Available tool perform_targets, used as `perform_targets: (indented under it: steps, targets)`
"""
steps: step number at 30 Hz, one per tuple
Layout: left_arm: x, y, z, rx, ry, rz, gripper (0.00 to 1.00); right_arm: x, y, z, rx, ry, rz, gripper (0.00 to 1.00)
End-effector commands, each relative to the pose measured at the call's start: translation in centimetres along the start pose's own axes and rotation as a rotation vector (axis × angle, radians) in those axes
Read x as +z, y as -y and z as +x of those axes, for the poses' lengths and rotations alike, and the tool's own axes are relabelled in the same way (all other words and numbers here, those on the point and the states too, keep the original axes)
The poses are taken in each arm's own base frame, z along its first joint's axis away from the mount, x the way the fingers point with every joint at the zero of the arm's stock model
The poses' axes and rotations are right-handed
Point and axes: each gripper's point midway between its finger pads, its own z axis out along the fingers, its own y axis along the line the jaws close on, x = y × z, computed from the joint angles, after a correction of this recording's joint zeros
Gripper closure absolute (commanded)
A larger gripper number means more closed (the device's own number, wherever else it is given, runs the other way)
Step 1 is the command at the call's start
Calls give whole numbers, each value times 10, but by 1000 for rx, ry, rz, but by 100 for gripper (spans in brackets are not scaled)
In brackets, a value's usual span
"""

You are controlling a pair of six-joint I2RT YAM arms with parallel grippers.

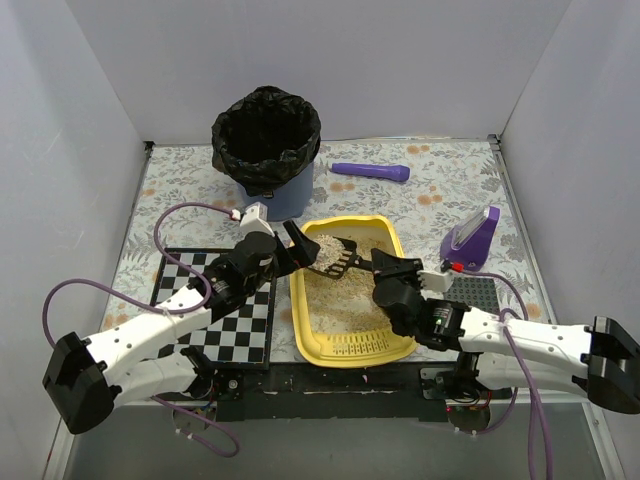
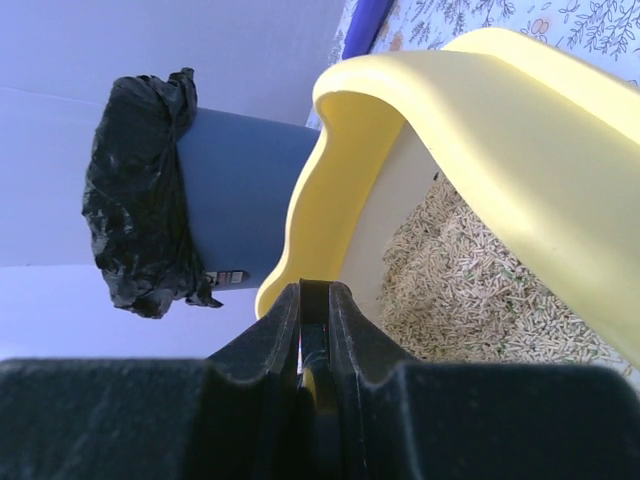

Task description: Clean the litter box

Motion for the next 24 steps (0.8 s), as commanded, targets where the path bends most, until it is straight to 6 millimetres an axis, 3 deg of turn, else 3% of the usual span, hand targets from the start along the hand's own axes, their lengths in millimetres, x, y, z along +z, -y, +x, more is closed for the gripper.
perform_targets:
  steps: [1,10,21,24]
  targets:
    - [-7,5,-15,17,57,22,2,-8,-26,-20,7,31,-55,99]
    - [-18,10,-32,-16,119,38,2,-24,-15,-54,32,19,-75,99]
    - [-20,14,-35,-30,118,56,2,-35,-19,-65,77,-24,-154,99]
    - [-18,15,-32,-29,106,58,2,-34,-10,-69,85,-12,-136,99]
